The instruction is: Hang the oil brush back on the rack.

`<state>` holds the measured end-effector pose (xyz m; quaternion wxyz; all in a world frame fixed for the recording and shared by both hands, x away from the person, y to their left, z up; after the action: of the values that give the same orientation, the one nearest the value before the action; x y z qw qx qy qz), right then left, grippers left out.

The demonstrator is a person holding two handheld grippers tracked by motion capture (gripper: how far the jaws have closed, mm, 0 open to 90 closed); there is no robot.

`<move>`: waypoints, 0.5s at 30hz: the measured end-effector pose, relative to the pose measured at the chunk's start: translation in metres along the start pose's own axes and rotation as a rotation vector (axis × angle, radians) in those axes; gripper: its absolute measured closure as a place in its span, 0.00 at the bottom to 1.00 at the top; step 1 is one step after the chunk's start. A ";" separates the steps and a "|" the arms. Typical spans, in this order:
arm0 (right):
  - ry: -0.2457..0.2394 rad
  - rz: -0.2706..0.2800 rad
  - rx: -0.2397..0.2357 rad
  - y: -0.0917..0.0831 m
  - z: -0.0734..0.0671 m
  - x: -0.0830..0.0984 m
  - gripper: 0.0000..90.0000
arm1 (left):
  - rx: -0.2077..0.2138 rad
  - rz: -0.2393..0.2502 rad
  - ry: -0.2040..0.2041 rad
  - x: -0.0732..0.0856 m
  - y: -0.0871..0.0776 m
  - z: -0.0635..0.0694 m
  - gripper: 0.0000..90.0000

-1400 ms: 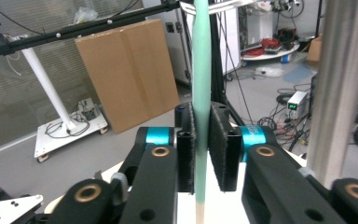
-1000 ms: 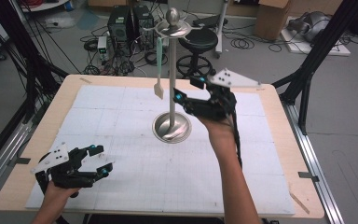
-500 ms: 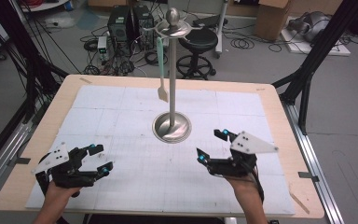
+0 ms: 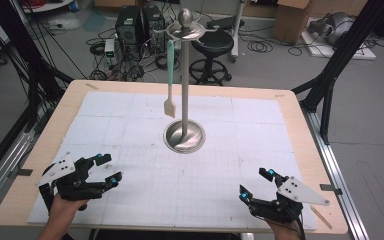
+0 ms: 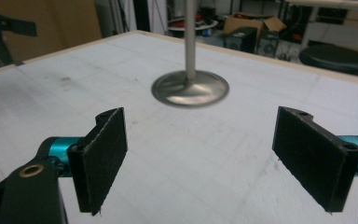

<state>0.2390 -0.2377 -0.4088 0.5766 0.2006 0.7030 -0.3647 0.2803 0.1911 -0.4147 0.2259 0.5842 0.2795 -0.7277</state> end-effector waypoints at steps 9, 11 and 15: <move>0.022 0.050 0.031 -0.011 0.001 -0.003 0.18 | -0.004 -0.004 0.010 0.001 -0.001 0.002 0.25; 0.023 0.050 0.039 -0.011 0.002 -0.002 0.18 | -0.008 -0.003 0.004 0.001 -0.002 0.002 0.25; 0.032 0.045 0.043 -0.012 0.003 -0.001 0.18 | -0.005 -0.009 0.011 0.003 -0.001 0.004 0.25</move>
<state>0.2330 -0.2476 -0.4044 0.5691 0.2346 0.6994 -0.3633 0.2761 0.1897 -0.4174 0.2227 0.5864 0.2853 -0.7247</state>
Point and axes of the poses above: each handheld gripper's, and its own axes: y roughly forward along the jaws, x roughly out of its underside, z roughly to its right, the point moved 7 cm from there along y, roughly forward along the jaws, and after that the axes turned 5 degrees about -x, right-handed, at the moved point
